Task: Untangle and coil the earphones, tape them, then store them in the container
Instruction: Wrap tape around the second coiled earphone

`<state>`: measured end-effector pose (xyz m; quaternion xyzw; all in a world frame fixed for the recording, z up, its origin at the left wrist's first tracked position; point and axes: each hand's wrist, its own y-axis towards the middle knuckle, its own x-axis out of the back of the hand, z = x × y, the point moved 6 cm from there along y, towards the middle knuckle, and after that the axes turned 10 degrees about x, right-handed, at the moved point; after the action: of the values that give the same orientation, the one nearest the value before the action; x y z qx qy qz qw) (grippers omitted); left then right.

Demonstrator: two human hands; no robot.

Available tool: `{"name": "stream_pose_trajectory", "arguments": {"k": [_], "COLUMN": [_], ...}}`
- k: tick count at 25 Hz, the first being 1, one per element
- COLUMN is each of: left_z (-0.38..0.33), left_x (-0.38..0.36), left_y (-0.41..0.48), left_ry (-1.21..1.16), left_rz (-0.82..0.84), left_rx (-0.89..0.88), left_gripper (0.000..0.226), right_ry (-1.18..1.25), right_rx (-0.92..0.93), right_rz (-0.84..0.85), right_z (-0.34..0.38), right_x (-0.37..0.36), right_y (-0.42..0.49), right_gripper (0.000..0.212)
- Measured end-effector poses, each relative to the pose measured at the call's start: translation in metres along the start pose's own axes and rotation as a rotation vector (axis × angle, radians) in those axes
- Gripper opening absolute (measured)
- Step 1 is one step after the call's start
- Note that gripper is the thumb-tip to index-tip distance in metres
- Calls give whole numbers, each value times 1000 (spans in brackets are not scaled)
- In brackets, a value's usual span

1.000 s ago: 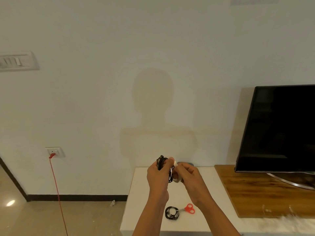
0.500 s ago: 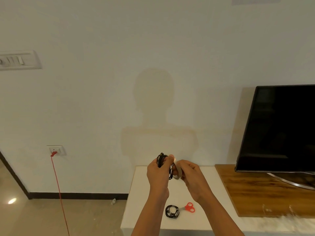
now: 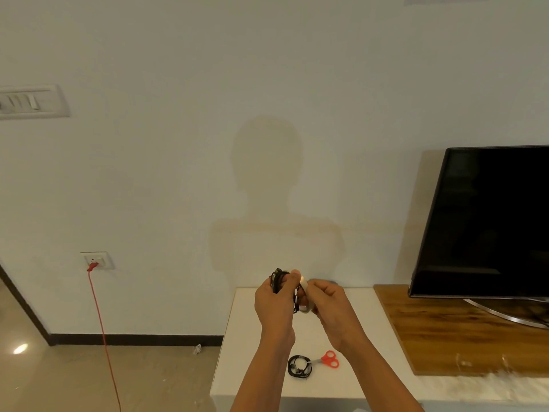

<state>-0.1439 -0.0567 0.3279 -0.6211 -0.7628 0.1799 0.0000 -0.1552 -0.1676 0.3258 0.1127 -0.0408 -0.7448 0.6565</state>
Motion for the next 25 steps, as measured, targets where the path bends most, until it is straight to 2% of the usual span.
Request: {"name": "stream_pose_trajectory", "arguments": {"k": [3,6,9,25], "left_z": [0,1,1,5], "left_x": [0,0,2,4], "left_y": [0,-1,1,5], "left_ry": [2,-7,-5,-1], "left_rz": [4,-2,-17,-47], "left_rx": [-4,-1,0,10], "left_gripper": [18,15,15,16], "right_ry": [73,29,34,100], "right_rx": [-28,-27,-36,-118], "right_rz": [-18,-15,8,28], "right_z": [1,2,1,-1], "right_x": [0,-1,-3,-4], "right_y": [-2,0,0,3], "right_gripper": [29,37,31,28]}}
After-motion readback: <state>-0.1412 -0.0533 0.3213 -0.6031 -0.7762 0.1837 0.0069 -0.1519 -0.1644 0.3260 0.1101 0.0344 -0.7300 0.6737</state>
